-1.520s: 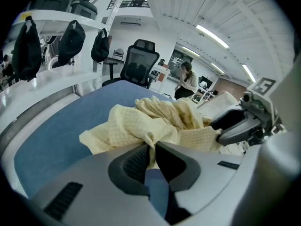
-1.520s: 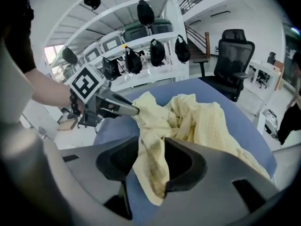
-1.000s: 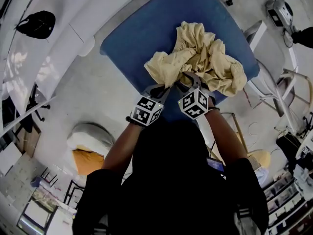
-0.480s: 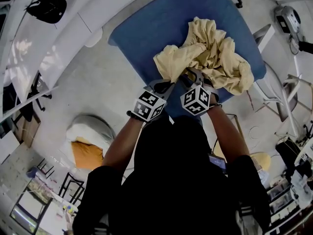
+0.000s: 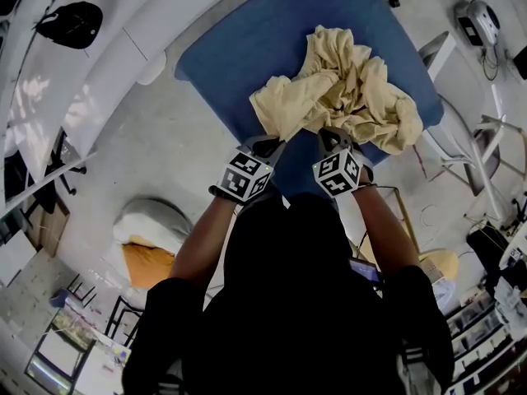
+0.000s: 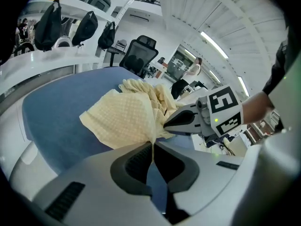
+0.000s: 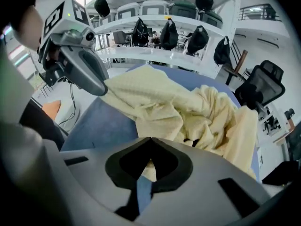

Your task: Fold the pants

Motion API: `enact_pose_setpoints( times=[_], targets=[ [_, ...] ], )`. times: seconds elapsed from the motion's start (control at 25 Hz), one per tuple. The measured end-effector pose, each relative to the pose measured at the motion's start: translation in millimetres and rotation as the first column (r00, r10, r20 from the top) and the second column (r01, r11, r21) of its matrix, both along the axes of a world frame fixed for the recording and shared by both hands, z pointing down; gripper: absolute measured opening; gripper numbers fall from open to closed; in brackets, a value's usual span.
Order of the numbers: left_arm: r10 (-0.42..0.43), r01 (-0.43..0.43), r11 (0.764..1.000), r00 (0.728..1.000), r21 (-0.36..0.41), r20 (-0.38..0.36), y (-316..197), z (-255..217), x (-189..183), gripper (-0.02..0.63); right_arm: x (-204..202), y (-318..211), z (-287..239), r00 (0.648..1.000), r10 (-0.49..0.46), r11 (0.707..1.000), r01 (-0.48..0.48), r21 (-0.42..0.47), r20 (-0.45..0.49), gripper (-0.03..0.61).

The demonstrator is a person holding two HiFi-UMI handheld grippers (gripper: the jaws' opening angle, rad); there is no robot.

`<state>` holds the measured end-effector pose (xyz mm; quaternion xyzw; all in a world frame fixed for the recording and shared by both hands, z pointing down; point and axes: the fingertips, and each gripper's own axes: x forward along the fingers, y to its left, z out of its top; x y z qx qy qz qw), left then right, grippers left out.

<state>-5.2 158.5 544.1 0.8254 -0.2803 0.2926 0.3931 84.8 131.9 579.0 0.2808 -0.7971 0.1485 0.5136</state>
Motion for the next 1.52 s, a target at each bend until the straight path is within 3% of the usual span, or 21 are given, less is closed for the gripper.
enact_pose_setpoints(
  times=[0.16, 0.48, 0.56, 0.64, 0.92, 1.08, 1.28, 1.4, 1.52],
  targets=[
    [0.066, -0.065, 0.997, 0.997, -0.031, 0.039, 18.3, 17.0, 7.6, 0.034, 31.0, 22.1, 15.4, 0.998, 0.034, 0.998, -0.037, -0.057, -0.054, 0.003],
    [0.053, -0.045, 0.995, 0.995, -0.091, 0.086, 29.2, 54.0, 9.0, 0.035, 47.5, 31.4, 28.2, 0.995, 0.087, 0.991, -0.093, -0.096, -0.058, 0.003],
    [0.076, -0.070, 0.994, 0.994, -0.081, 0.077, 27.9, 47.6, 10.4, 0.101, 43.1, 28.2, 20.8, 0.995, 0.095, 0.990, -0.097, -0.098, -0.021, 0.005],
    [0.069, -0.065, 0.996, 0.996, -0.056, 0.061, 20.8, 33.7, 5.9, 0.144, 36.6, 20.2, 5.9, 0.995, 0.100, 0.992, -0.097, -0.076, 0.026, 0.009],
    [-0.009, 0.005, 0.999, 0.995, 0.033, 0.097, -20.9, 8.7, -31.6, 0.144, -5.2, -39.2, -49.0, 0.979, 0.100, 0.993, -0.109, 0.043, 0.178, 0.063],
    [0.025, -0.027, 0.999, 0.996, 0.018, 0.089, -20.7, 10.6, -31.3, 0.140, -55.2, -57.0, -62.0, 0.949, 0.099, 0.995, -0.097, -0.022, 0.298, 0.187],
    [0.051, -0.051, 0.999, 0.997, -0.001, 0.060, -4.0, 12.1, -24.5, 0.126, -86.9, -57.4, -33.9, 0.957, 0.082, 0.991, -0.048, -0.126, 0.278, 0.205],
    [0.040, -0.040, 0.999, 0.998, -0.005, 0.044, -1.4, 12.5, -28.8, 0.121, -91.1, -53.4, -19.8, 0.971, 0.055, 0.989, -0.022, -0.143, 0.233, 0.185],
    [0.019, -0.020, 1.000, 0.999, 0.004, 0.037, -5.8, 13.2, -38.8, 0.120, -88.3, -53.3, -8.0, 0.980, 0.044, 0.993, -0.023, -0.112, 0.192, 0.051]
  ],
)
